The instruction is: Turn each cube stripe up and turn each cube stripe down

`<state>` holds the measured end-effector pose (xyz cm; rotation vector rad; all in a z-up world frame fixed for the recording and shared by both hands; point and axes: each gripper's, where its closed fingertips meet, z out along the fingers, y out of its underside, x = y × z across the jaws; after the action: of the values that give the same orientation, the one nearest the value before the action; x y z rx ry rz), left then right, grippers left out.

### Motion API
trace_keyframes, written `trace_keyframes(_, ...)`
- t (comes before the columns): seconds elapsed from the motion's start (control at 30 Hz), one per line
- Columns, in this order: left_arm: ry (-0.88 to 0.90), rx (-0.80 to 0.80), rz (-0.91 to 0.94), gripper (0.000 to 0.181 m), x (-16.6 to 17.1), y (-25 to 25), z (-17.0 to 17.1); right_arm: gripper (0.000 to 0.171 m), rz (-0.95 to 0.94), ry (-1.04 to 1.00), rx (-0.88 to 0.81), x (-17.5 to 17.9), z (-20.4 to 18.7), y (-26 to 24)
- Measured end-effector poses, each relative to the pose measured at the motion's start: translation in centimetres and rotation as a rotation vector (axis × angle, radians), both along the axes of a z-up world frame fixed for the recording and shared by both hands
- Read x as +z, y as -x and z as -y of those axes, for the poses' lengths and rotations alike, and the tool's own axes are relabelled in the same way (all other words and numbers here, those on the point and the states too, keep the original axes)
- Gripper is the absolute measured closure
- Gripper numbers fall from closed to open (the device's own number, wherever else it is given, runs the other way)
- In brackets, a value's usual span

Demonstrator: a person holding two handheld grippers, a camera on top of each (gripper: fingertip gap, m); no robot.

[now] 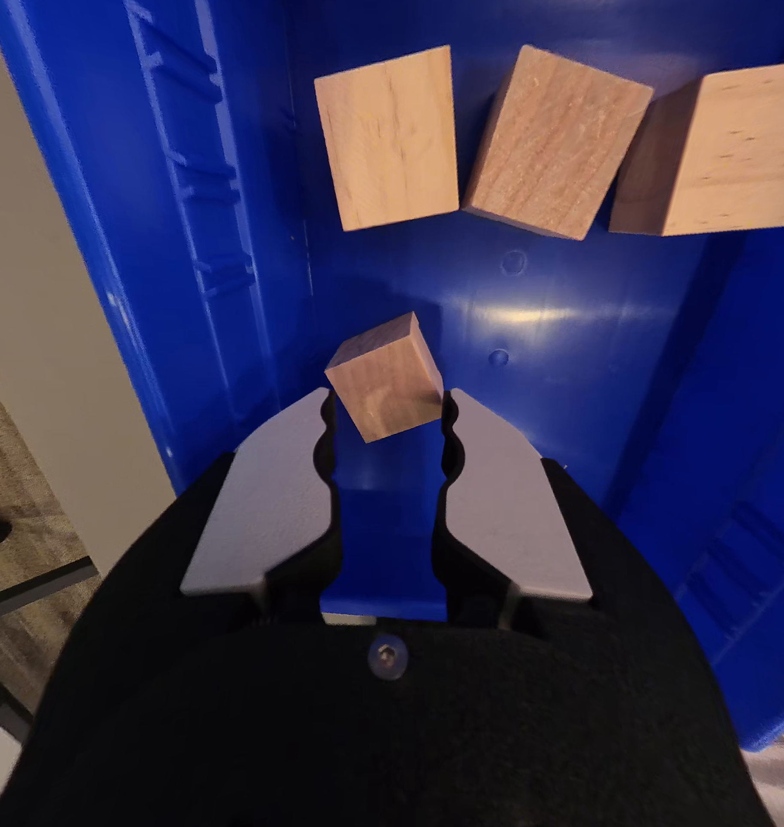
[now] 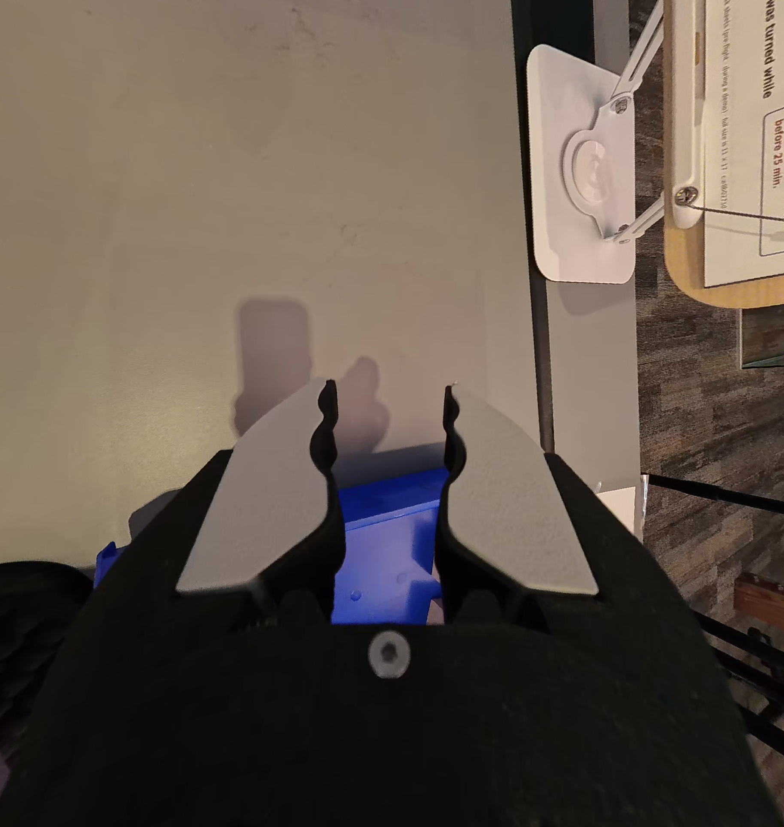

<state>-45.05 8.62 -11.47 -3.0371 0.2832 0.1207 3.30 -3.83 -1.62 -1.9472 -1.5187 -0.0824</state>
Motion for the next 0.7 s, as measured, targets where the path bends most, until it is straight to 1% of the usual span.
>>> trace_keyframes(0.1,0.03,0.006,-0.021,0.128,-0.6,0.3,0.2,0.128,0.016,0.005,0.007,-0.2,0.1,0.0)
trace_keyframes(0.23,0.06,-0.005,-0.029,0.129,-1.4,0.3,0.2,0.129,0.029,0.012,0.014,-0.5,0.1,0.3)
trace_keyframes(0.43,0.07,-0.062,-0.019,0.131,-1.3,-0.1,0.2,0.129,0.058,0.033,0.009,-1.1,0.1,0.2)
trace_keyframes(0.5,0.072,-0.083,0.041,0.132,-0.8,-1.0,0.4,0.129,0.065,0.03,0.011,-1.2,0.0,0.3)
trace_keyframes(0.6,0.027,-0.128,0.153,0.132,0.7,-2.1,0.4,0.129,0.067,0.018,0.028,-1.2,-0.1,0.9)
trace_keyframes(0.63,0.004,-0.163,0.218,0.132,1.5,-2.8,0.5,0.129,0.067,0.008,0.035,-1.1,-0.2,1.2)
trace_keyframes(0.7,-0.047,-0.246,0.43,0.133,3.9,-5.2,1.0,0.129,0.061,-0.026,0.061,-0.7,-0.4,2.2)
